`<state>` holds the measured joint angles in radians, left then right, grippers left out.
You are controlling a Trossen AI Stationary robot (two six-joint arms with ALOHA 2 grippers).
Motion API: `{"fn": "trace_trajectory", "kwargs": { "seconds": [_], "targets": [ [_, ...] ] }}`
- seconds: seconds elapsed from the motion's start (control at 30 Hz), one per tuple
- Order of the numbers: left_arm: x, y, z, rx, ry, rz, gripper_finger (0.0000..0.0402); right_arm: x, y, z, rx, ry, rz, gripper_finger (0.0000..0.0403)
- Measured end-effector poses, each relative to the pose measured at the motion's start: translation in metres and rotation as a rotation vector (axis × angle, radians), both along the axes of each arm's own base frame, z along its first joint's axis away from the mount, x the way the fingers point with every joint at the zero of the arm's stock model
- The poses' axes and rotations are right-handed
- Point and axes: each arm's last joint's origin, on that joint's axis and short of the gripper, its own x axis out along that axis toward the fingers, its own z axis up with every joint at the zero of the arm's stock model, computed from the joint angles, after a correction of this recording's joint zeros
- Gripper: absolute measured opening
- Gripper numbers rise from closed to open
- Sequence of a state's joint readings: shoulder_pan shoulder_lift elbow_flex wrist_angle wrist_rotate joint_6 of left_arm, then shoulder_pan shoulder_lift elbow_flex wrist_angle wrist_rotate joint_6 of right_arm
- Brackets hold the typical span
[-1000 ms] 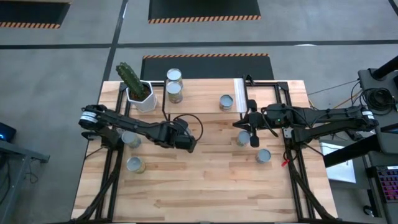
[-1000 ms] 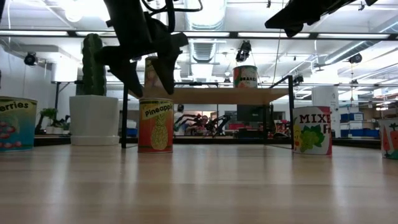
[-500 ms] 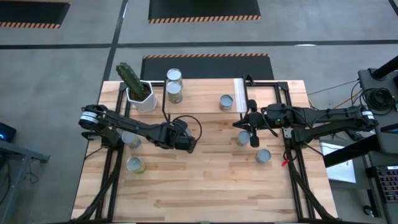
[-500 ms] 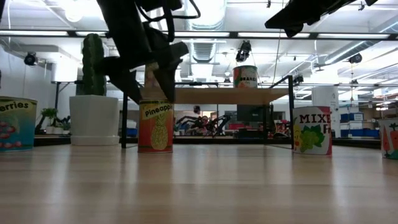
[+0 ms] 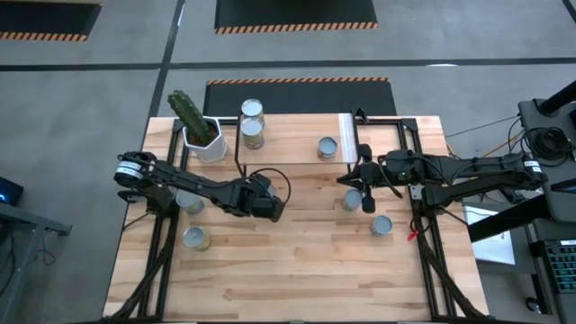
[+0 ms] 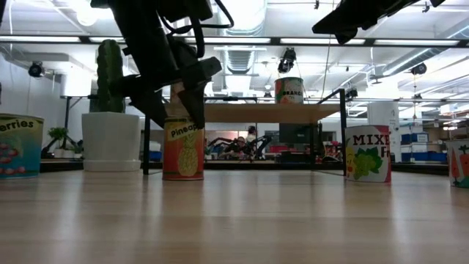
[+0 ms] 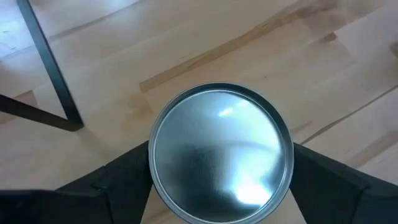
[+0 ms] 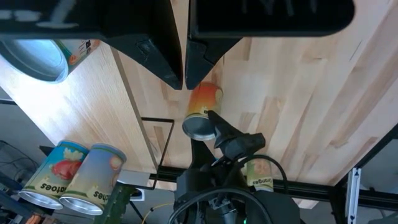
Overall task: Pick and place cans onto a shelf
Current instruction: Put the canned pineapple on the shelf
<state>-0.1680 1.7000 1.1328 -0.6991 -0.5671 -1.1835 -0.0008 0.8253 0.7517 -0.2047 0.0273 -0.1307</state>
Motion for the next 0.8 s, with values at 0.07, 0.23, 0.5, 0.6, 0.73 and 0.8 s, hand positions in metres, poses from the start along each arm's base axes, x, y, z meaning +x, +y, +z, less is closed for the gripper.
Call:
{"fn": "trace_trajectory", "kwargs": {
  "seconds": [0.07,0.23,0.5,0.6,0.73,0.8],
  "targets": [
    [0.0,0.0,0.0,0.0,0.0,0.0,0.0301,0.0,0.0,0.0,0.0,0.0,0.0,0.0009],
    [-0.001,-0.002,0.002,-0.026,0.007,-0.035,0.0311,0.0,0.0,0.0,0.0,0.002,0.0,0.0009],
    [0.015,-0.018,0.057,-0.053,-0.027,-0.305,0.0308,0.0,0.0,-0.001,0.0,0.006,0.0,0.0009],
    [0.021,-0.02,0.089,-0.03,-0.037,-0.385,0.0308,0.0,0.0,-0.001,0.0,0.007,0.0,0.0009],
    [0.025,-0.016,0.135,0.024,-0.081,-0.459,0.0309,0.0,0.0,-0.001,0.01,0.008,-0.004,0.0009],
    [0.027,-0.011,0.155,0.058,-0.115,-0.489,0.0309,0.0,0.0,-0.001,0.011,0.008,-0.004,0.0009]
  ]
}}
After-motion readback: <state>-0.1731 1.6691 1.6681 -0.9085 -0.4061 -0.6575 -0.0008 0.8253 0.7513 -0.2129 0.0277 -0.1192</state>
